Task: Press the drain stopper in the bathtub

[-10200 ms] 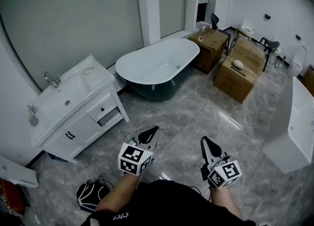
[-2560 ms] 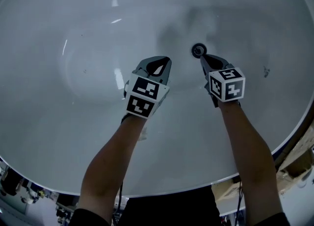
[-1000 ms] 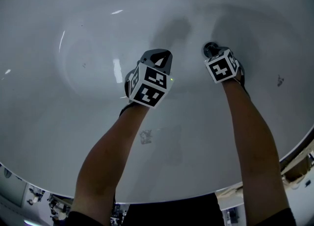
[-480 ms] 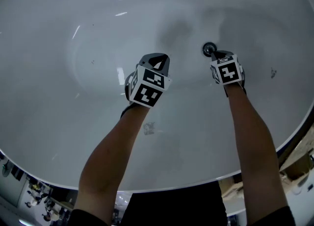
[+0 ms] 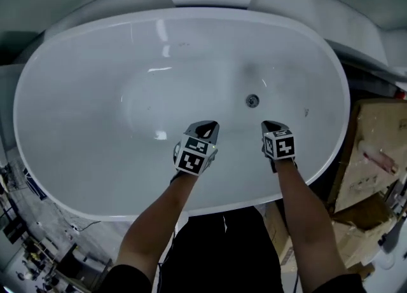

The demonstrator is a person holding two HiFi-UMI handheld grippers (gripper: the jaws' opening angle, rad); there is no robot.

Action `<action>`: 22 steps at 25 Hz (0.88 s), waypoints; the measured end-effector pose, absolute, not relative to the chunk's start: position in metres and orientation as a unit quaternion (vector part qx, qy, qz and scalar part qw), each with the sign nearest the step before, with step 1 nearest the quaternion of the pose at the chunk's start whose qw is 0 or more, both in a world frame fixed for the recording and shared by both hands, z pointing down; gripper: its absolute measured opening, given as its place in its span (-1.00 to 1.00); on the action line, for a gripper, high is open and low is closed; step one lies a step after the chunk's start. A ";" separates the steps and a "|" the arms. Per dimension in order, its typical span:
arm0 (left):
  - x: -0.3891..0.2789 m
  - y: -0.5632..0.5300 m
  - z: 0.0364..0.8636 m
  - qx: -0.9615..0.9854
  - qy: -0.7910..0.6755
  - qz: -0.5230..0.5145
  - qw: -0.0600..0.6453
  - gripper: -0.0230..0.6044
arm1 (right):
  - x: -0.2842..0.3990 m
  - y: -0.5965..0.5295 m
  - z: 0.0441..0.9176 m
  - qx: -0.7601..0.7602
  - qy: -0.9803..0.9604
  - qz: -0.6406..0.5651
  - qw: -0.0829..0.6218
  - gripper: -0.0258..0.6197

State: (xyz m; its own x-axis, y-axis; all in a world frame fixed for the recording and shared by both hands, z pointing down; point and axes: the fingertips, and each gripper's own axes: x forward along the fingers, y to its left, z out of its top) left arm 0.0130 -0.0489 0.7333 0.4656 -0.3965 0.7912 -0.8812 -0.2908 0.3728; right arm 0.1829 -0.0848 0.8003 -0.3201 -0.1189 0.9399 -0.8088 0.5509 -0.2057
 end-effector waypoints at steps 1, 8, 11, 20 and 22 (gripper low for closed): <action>0.012 -0.042 0.715 0.745 -0.430 0.288 0.421 -0.87 | 0.185 -0.077 0.776 0.334 -0.727 0.373 0.469 -0.87; 0.007 -0.020 0.576 0.716 -0.481 0.216 0.458 -0.87 | 0.179 -0.027 0.593 0.325 -0.785 0.287 0.442 -0.88; 0.018 -0.012 0.509 0.746 -0.462 0.203 0.434 -0.88 | 0.175 -0.014 0.519 0.333 -0.799 0.278 0.416 -0.88; 0.012 0.017 0.383 0.799 -0.432 0.201 0.366 -0.87 | 0.135 0.008 0.347 0.343 -0.861 0.251 0.280 -0.88; 0.011 0.015 0.363 0.804 -0.439 0.195 0.351 -0.87 | 0.133 0.010 0.327 0.346 -0.867 0.253 0.255 -0.88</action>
State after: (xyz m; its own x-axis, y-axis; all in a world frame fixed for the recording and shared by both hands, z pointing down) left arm 0.0112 0.0154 0.3628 0.5393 -0.5690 0.6208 -0.8421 -0.3695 0.3930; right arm 0.1332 0.0101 0.3271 -0.6303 -0.4712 0.6170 -0.7294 0.6317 -0.2627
